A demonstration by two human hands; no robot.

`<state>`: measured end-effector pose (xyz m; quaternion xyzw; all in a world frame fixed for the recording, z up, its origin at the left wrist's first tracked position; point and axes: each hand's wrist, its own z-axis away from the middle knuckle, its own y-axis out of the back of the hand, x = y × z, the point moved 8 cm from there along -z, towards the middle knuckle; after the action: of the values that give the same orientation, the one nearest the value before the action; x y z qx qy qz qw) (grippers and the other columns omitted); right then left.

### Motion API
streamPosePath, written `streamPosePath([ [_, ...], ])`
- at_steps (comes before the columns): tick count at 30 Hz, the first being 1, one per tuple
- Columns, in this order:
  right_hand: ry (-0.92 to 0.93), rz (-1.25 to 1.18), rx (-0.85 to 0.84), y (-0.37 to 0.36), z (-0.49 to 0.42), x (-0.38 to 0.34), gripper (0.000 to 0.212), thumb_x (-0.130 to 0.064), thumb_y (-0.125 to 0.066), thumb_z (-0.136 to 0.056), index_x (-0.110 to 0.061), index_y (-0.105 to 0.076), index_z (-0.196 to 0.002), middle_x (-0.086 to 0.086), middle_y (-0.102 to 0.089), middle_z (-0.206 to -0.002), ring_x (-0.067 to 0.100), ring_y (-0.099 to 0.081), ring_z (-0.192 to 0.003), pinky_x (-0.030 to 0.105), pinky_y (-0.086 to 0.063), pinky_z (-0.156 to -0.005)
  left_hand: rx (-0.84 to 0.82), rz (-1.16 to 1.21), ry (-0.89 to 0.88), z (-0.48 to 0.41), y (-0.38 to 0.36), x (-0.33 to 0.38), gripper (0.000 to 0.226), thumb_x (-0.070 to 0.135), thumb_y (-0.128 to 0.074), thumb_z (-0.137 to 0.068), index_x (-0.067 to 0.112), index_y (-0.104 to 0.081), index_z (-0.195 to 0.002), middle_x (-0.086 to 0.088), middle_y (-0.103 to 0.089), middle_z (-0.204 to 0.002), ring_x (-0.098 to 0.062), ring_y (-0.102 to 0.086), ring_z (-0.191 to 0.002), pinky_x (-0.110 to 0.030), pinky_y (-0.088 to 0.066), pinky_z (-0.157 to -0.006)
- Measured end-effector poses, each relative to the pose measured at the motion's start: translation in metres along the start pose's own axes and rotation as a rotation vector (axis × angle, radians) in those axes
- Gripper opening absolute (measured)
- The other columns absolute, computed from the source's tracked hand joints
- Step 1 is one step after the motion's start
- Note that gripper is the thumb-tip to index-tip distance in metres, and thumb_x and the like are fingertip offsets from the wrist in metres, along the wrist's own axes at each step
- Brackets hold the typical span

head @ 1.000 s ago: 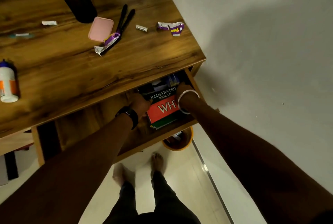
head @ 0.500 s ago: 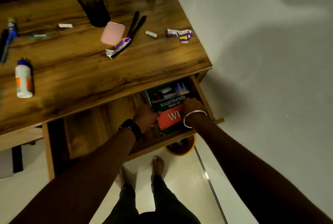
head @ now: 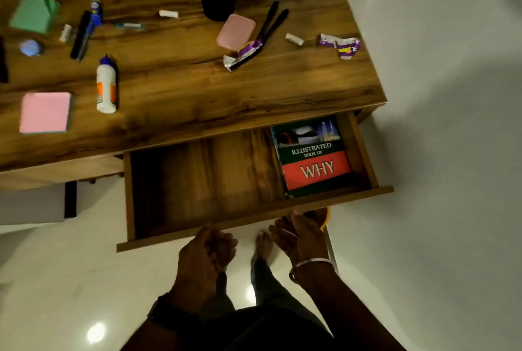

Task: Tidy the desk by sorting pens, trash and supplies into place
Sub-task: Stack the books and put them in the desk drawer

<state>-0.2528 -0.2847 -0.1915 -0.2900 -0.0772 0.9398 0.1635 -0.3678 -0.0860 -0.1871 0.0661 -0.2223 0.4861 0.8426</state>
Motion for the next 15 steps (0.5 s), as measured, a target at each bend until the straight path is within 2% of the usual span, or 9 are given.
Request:
streamPosePath([
  [3,0.006,-0.091,-0.024,-0.013,-0.007,0.012,0.02,-0.014,-0.058,-0.1,-0.013,-0.063,-0.119,0.019,-0.076,-0.101,0.04,-0.073,-0.091,0.053,-0.058,-0.088,0.011,0.26,-0.025,-0.011,0.019,-0.008,0.024,0.021,-0.058,-0.103,0.001,-0.067,-0.113,-0.03,-0.067,-0.13,-0.044,-0.068,-0.115,-0.051,-0.052,-0.104],
  [6,0.056,-0.076,-0.05,-0.016,-0.012,0.011,0.016,-0.011,-0.053,-0.101,-0.016,-0.066,-0.108,0.017,-0.076,-0.095,0.037,-0.074,-0.085,0.051,-0.058,-0.083,-0.021,0.344,-0.036,-0.018,0.021,-0.008,0.021,0.014,-0.053,-0.104,-0.001,-0.064,-0.113,-0.033,-0.063,-0.135,-0.047,-0.064,-0.122,-0.053,-0.048,-0.11],
  [8,0.08,-0.055,-0.075,-0.018,-0.018,0.008,0.015,-0.008,-0.052,-0.102,-0.015,-0.065,-0.106,0.02,-0.075,-0.098,0.04,-0.074,-0.089,0.053,-0.058,-0.085,-0.044,0.365,-0.032,-0.023,0.017,-0.004,0.019,0.011,-0.054,-0.102,-0.002,-0.064,-0.112,-0.034,-0.063,-0.134,-0.05,-0.061,-0.126,-0.056,-0.045,-0.114],
  [10,0.089,-0.012,-0.081,-0.02,-0.031,0.005,0.017,-0.01,-0.054,-0.101,-0.005,-0.061,-0.116,0.024,-0.073,-0.102,0.046,-0.07,-0.099,0.053,-0.06,-0.084,-0.063,0.382,-0.034,-0.034,0.013,0.003,0.015,0.007,-0.054,-0.1,-0.003,-0.064,-0.106,-0.036,-0.062,-0.134,-0.052,-0.061,-0.126,-0.056,-0.047,-0.112],
  [12,0.095,0.022,-0.084,-0.028,-0.046,0.002,0.03,-0.013,-0.055,-0.102,0.004,-0.054,-0.126,0.025,-0.072,-0.102,0.047,-0.069,-0.1,0.046,-0.064,-0.074,-0.093,0.366,-0.061,-0.044,0.007,0.015,0.012,0.004,-0.052,-0.099,-0.002,-0.062,-0.102,-0.038,-0.064,-0.128,-0.052,-0.062,-0.125,-0.052,-0.055,-0.103],
  [15,0.107,0.051,-0.107,-0.05,-0.063,-0.011,0.034,-0.018,-0.051,-0.103,0.006,-0.051,-0.127,0.026,-0.068,-0.108,0.047,-0.069,-0.102,0.041,-0.063,-0.073,-0.137,0.345,-0.123,-0.054,-0.009,0.043,0.013,-0.002,-0.049,-0.098,0.002,-0.059,-0.092,-0.032,-0.067,-0.113,-0.047,-0.068,-0.112,-0.044,-0.064,-0.087],
])
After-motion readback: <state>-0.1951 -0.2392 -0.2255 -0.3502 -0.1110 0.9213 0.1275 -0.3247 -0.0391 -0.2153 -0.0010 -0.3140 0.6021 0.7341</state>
